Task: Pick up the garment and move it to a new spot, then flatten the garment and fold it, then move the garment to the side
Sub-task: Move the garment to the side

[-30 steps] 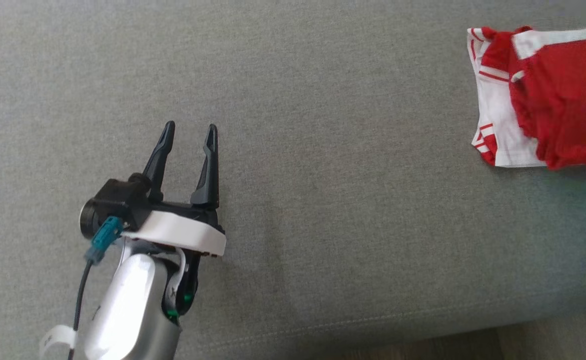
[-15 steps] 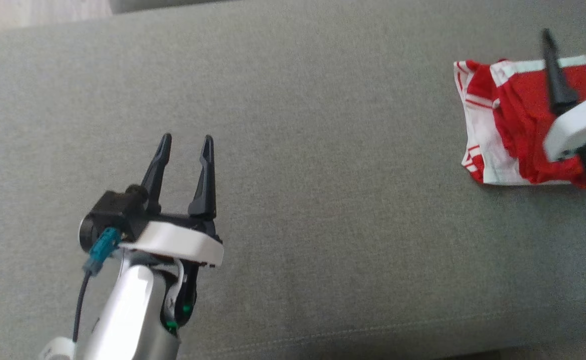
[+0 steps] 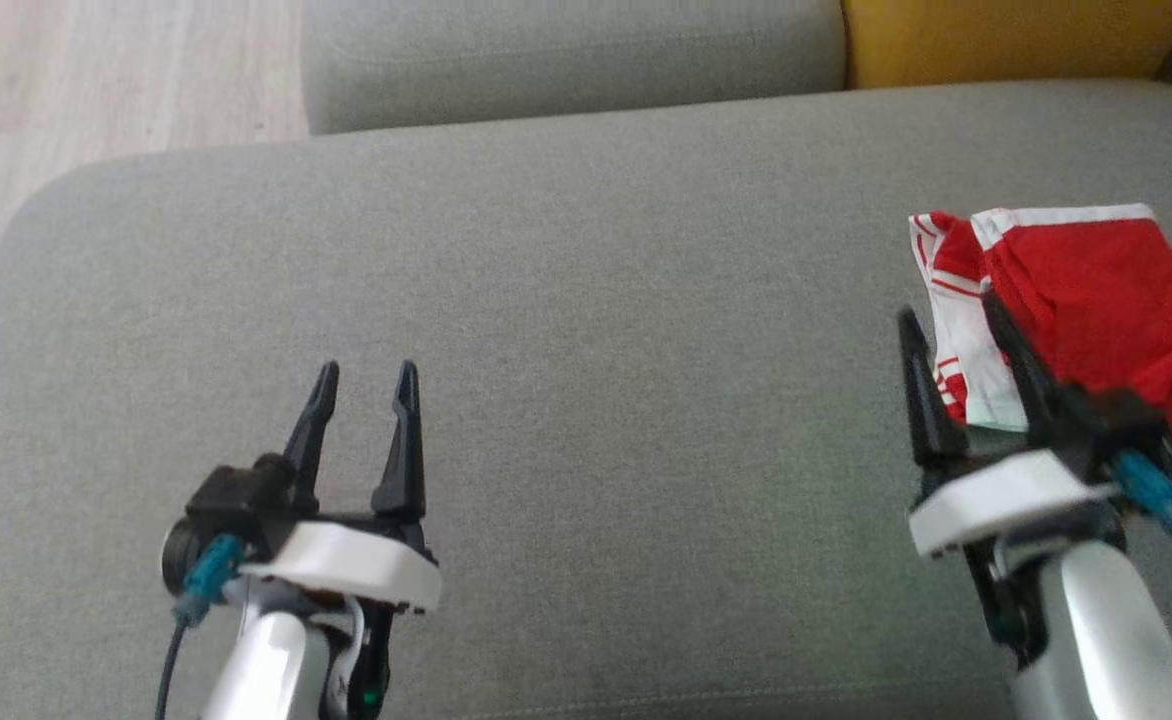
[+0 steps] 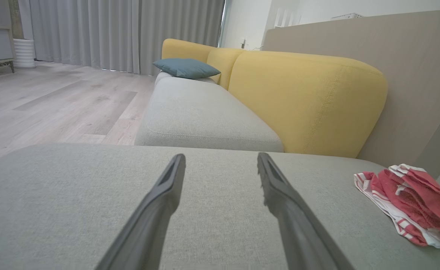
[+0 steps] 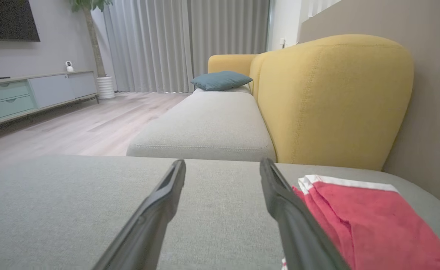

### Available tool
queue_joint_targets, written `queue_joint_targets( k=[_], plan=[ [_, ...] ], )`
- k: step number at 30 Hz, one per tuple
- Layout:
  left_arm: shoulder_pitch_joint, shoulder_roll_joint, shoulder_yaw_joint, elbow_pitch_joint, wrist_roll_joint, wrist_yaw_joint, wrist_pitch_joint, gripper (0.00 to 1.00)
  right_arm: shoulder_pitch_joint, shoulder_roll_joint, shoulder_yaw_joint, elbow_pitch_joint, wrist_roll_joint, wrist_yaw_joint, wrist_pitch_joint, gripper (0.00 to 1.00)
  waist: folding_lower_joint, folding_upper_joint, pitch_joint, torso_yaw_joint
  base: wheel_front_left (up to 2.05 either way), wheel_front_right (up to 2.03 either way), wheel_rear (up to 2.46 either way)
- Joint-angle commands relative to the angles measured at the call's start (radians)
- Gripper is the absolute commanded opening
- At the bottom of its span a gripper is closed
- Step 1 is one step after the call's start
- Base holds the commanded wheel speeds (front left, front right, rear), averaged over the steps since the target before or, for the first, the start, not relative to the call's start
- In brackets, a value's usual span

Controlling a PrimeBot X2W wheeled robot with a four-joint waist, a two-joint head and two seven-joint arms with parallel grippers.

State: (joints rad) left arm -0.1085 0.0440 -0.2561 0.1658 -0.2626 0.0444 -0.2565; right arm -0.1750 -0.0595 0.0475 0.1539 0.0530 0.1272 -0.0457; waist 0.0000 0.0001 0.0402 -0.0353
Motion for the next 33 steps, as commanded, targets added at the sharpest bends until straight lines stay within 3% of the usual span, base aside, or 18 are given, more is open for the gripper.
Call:
queue_joint_targets(
  k=[1,6,22,33],
  plan=[
    [-0.014,0.006,0.026,-0.029,0.0,0.006,-0.005,1.0,0.002,0.008,0.002,-0.037,0.034,0.003,-0.037,1.0,0.0,-0.0001,-0.016,0.005,0.0,0.0,0.0],
    [0.017,0.006,0.024,-0.021,0.01,0.014,-0.005,1.0,0.044,0.009,0.018,-0.008,0.075,0.003,-0.094,1.0,0.0,-0.0001,-0.023,0.001,0.0,0.0,0.0],
    [0.033,0.006,0.027,-0.078,0.045,0.054,-0.005,1.0,0.054,0.009,0.028,0.026,0.094,0.003,-0.138,1.0,0.0,-0.0001,-0.023,0.004,0.0,0.0,0.0],
    [0.038,0.006,0.041,-0.079,0.013,0.05,-0.005,1.0,0.05,0.009,0.042,0.034,0.101,0.003,-0.144,1.0,0.0,-0.0001,-0.015,0.002,0.0,0.0,0.0]
  ],
)
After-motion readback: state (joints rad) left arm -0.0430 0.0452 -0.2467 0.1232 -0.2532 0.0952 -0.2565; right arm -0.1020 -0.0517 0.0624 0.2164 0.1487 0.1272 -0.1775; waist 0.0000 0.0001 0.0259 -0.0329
